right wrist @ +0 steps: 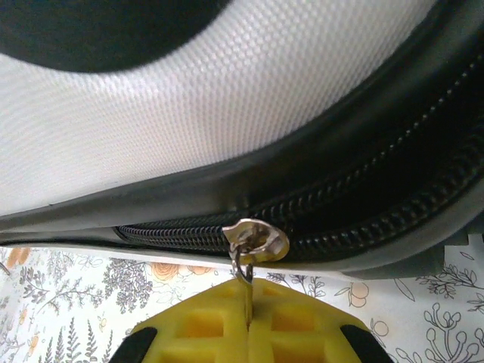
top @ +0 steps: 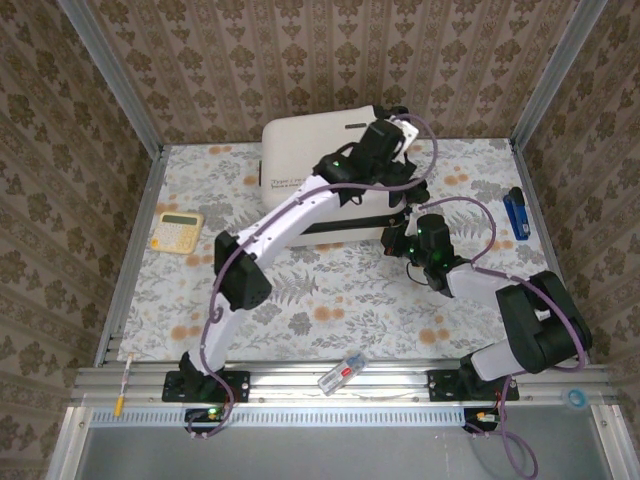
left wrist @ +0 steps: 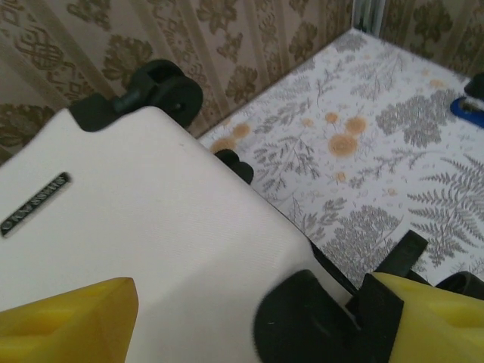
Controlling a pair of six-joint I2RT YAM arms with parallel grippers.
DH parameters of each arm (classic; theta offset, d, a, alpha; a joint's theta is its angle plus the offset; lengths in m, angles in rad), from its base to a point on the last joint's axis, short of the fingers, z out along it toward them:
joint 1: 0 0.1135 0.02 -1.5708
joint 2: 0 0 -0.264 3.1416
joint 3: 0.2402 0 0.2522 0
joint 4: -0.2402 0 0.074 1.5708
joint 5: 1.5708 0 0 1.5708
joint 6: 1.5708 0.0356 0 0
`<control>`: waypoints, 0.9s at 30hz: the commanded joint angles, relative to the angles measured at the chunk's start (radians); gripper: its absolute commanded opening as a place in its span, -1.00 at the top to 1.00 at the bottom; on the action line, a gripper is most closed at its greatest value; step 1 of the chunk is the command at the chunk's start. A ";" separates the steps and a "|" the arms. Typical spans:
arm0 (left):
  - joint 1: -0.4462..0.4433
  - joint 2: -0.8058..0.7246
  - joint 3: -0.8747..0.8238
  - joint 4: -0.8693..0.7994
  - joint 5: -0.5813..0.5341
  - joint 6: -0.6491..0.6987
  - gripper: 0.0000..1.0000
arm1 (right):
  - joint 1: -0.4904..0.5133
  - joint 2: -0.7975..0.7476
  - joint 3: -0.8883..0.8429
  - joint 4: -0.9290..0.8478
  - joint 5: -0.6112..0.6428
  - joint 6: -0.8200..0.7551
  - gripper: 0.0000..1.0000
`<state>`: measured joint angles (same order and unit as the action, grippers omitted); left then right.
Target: Pack the luggage
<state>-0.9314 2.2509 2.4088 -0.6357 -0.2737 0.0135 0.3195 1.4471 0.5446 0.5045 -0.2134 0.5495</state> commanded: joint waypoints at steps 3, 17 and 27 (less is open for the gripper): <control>-0.036 0.045 0.092 -0.166 -0.112 0.009 -0.61 | 0.012 -0.042 -0.011 -0.027 0.017 -0.023 1.00; -0.029 0.082 0.071 -0.261 -0.247 -0.031 -0.59 | 0.011 -0.048 0.014 -0.107 0.092 -0.060 1.00; 0.024 -0.001 -0.142 -0.178 -0.172 -0.038 -0.51 | -0.043 -0.082 0.063 -0.222 0.212 -0.105 1.00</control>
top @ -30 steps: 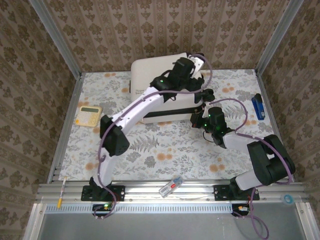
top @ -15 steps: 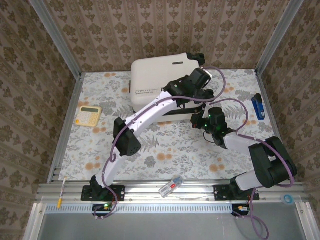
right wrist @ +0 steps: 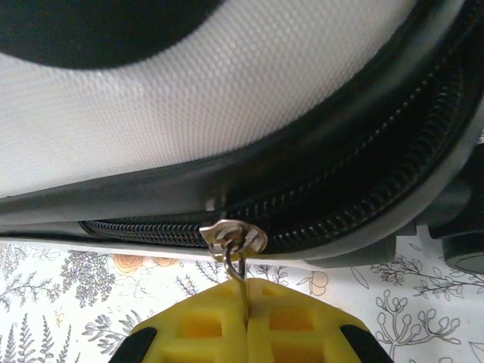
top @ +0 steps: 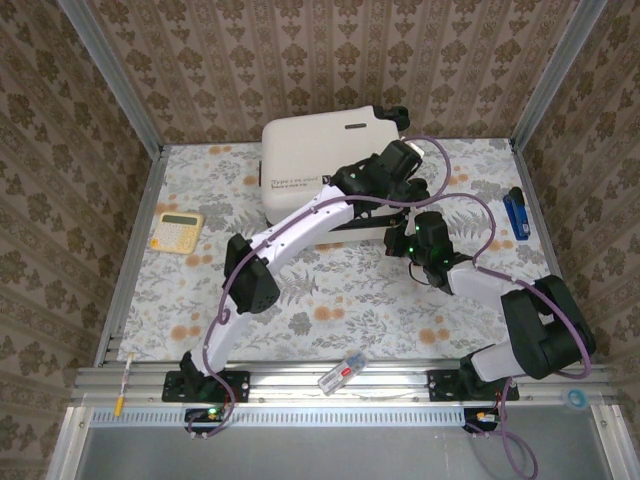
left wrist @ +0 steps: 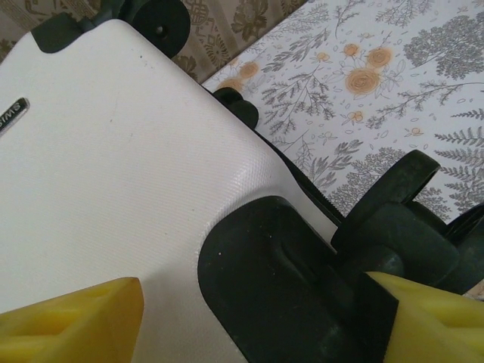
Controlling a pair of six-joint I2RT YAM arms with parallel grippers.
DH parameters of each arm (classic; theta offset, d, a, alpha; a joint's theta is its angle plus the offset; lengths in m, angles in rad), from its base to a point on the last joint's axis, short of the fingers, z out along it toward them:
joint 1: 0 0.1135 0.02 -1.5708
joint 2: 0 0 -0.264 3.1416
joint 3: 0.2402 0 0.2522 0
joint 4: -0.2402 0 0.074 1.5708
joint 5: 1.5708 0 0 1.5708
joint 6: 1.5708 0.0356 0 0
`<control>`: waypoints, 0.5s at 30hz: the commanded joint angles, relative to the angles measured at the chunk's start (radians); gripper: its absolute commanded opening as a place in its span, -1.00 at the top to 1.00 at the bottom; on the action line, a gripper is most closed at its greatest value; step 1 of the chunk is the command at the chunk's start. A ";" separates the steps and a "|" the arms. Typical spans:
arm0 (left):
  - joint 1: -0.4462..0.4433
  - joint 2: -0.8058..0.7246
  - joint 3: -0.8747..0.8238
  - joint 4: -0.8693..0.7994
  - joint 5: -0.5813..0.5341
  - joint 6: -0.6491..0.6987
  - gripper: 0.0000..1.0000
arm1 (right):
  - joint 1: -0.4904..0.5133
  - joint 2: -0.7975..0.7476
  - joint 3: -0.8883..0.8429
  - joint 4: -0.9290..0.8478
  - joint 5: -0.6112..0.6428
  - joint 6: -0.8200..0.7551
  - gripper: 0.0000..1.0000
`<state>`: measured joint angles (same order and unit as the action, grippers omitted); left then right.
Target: Pack the luggage
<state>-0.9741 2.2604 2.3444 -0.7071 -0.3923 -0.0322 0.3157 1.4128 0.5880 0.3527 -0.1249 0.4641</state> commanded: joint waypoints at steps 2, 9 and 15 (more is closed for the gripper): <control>0.078 -0.020 -0.104 -0.095 -0.053 0.005 -0.49 | -0.049 -0.052 0.021 -0.075 0.154 -0.024 1.00; 0.094 -0.033 -0.150 -0.080 -0.068 0.014 -0.47 | -0.107 -0.036 0.025 -0.036 0.155 -0.010 1.00; 0.105 -0.057 -0.216 -0.036 -0.053 0.024 -0.46 | -0.187 -0.028 0.032 0.030 0.007 -0.042 1.00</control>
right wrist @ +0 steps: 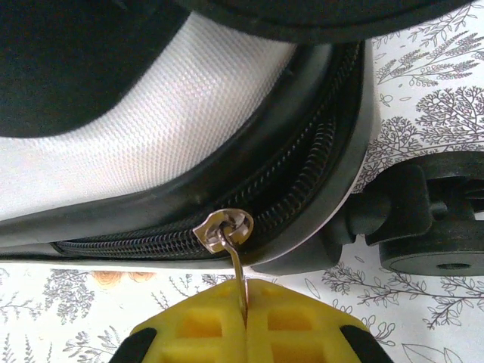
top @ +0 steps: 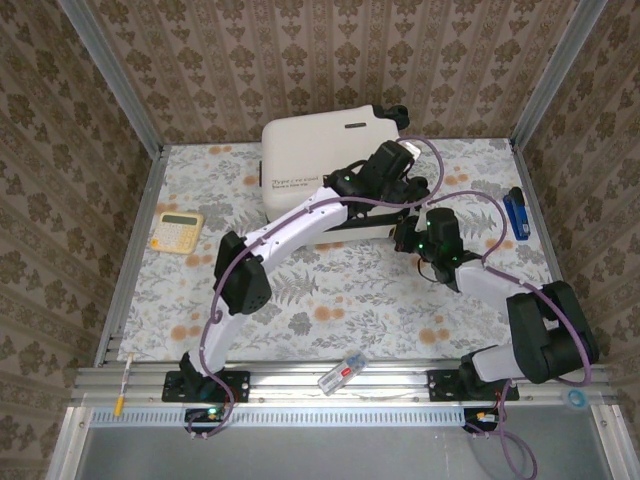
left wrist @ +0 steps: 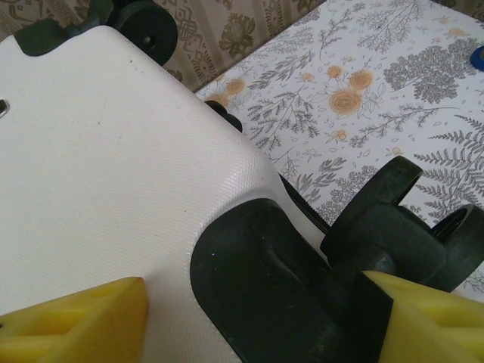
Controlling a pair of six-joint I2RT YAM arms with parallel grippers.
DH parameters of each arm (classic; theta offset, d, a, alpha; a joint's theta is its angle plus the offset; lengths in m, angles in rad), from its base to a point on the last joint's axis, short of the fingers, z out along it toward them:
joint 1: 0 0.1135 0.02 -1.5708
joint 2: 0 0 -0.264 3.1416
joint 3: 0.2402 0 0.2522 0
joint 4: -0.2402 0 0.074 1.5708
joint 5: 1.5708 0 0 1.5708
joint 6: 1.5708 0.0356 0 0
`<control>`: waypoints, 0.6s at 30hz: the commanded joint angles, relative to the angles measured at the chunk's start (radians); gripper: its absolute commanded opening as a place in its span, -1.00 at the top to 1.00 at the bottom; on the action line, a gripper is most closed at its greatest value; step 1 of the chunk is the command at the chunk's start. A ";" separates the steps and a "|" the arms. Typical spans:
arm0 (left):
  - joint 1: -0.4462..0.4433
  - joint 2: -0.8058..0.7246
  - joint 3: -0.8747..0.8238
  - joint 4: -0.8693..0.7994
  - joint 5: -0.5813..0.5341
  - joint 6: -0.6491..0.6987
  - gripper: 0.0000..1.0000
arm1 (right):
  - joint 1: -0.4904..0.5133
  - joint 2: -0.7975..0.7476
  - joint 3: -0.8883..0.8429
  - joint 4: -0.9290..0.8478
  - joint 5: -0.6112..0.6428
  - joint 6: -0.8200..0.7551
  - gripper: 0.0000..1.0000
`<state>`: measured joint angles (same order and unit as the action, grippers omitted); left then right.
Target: Pack the luggage
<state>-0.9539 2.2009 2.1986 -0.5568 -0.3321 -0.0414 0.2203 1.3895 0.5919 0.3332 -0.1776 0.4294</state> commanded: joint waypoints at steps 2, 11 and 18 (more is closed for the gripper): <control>0.089 -0.012 -0.101 -0.163 -0.109 0.041 -0.46 | -0.125 0.027 0.040 0.071 -0.040 -0.026 1.00; 0.120 -0.102 -0.266 -0.060 -0.066 0.104 -0.45 | -0.115 0.127 0.065 0.166 -0.287 0.008 1.00; 0.156 -0.235 -0.472 0.026 -0.009 0.130 -0.44 | 0.010 0.130 0.065 0.164 -0.249 -0.005 1.00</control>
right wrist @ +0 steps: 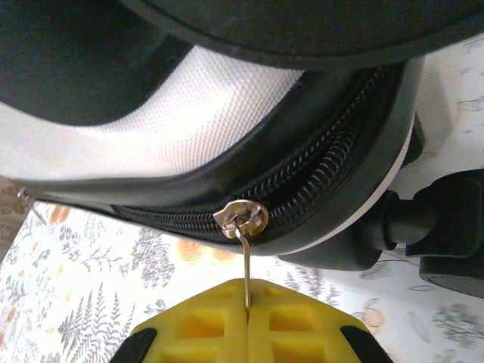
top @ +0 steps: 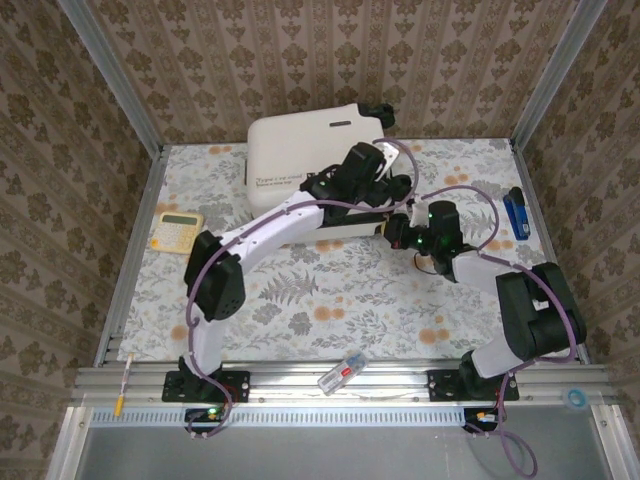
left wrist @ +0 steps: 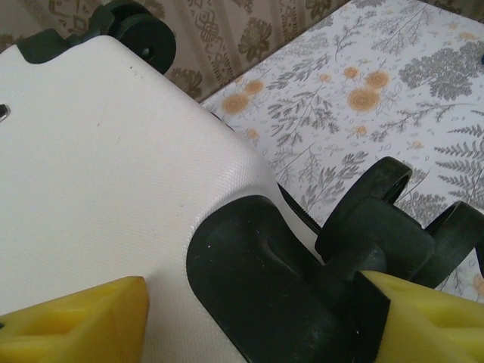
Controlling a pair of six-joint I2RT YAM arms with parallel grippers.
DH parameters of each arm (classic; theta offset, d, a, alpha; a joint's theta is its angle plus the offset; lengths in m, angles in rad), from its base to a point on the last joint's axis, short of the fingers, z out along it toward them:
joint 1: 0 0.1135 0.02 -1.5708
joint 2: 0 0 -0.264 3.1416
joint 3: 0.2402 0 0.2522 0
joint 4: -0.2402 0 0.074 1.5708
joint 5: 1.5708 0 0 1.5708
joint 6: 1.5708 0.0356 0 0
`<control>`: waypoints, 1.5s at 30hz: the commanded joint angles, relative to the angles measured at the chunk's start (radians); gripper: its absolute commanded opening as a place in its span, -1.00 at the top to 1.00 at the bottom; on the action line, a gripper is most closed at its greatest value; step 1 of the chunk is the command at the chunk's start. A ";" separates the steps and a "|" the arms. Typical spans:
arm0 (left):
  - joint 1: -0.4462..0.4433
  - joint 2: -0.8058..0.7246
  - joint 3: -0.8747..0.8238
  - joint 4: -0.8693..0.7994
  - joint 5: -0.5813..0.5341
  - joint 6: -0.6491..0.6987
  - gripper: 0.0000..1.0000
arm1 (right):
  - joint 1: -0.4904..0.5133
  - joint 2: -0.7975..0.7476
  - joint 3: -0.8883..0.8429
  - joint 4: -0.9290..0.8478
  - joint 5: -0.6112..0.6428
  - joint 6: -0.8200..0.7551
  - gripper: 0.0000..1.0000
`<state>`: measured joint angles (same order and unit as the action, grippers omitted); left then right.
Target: Pack the luggage
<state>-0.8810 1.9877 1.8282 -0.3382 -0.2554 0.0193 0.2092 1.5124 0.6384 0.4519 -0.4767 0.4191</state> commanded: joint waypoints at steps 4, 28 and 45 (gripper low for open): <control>0.110 -0.096 -0.210 -0.149 -0.057 0.065 -0.44 | 0.022 0.023 0.028 0.011 0.203 0.031 1.00; 0.142 -0.197 -0.274 -0.062 0.210 0.159 -0.39 | -0.076 0.107 0.103 0.128 0.059 0.004 1.00; 0.136 0.276 0.618 -0.530 0.679 0.442 -0.54 | -0.071 0.138 0.080 0.173 -0.006 0.058 1.00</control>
<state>-0.7502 2.1963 2.3329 -0.6994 0.3553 0.3897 0.1524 1.6432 0.7330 0.5816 -0.4988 0.4625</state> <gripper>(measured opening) 0.768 0.056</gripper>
